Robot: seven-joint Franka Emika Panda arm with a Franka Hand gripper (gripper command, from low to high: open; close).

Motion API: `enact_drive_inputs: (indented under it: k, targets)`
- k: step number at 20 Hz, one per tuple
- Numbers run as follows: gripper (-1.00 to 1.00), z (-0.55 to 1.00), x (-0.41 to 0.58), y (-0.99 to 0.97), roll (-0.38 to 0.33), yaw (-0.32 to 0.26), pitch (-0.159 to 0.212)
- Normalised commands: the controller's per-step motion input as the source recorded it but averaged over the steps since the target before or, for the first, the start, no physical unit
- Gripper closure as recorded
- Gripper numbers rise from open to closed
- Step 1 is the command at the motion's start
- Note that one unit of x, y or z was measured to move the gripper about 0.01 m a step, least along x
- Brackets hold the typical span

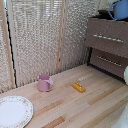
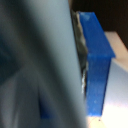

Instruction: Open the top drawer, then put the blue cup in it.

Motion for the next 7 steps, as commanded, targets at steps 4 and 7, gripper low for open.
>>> enact_drive_inputs:
  k: [4,7]
  targets:
    - [-1.00,0.69,0.274,0.04,-0.011,-0.097,-0.166]
    - [-1.00,0.71,0.273,0.07,0.037,-0.066,-0.125]
